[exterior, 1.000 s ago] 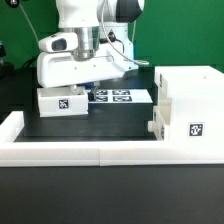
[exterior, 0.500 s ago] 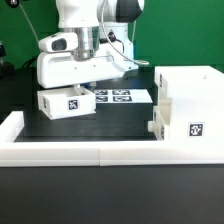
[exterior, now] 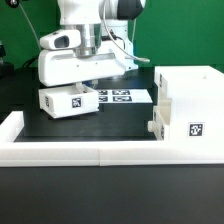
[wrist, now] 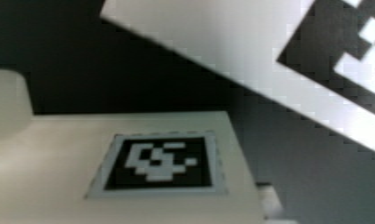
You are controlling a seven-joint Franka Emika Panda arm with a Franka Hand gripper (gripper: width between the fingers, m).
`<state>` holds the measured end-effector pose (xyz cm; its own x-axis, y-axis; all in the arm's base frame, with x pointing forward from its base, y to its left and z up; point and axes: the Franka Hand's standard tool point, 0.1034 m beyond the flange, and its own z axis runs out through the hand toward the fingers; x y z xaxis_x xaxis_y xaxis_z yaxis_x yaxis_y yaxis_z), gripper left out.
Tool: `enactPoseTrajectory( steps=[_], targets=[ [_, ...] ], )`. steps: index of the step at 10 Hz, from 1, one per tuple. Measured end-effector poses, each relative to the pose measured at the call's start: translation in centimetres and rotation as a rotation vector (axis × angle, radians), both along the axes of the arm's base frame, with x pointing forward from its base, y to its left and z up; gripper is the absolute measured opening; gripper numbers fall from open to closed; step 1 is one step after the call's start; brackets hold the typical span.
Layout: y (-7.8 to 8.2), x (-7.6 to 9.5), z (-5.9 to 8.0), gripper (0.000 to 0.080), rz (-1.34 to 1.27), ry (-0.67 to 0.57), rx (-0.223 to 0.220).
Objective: Assemble drawer
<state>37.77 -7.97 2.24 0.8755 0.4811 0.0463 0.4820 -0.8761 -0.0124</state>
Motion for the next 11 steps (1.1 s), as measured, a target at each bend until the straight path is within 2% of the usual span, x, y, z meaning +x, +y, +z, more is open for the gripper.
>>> enactPoseTrajectory(
  steps=[3, 6, 7, 8, 10, 11],
  targets=[
    [0.8, 2.1, 2.3, 0.0044, 0.061, -0.001, -0.005],
    [0.7, 1.7, 1.7, 0.0044, 0.148, 0.007, -0.004],
    [0.7, 1.7, 1.7, 0.0044, 0.279, 0.003, -0.01],
    [0.5, 2.3, 1.6, 0.0044, 0.385, 0.005, -0.012],
    [0.6, 5.0, 2.3, 0.0044, 0.554, -0.011, -0.026],
    [0.7, 5.4, 2.5, 0.0044, 0.624, -0.016, -0.034]
  ],
)
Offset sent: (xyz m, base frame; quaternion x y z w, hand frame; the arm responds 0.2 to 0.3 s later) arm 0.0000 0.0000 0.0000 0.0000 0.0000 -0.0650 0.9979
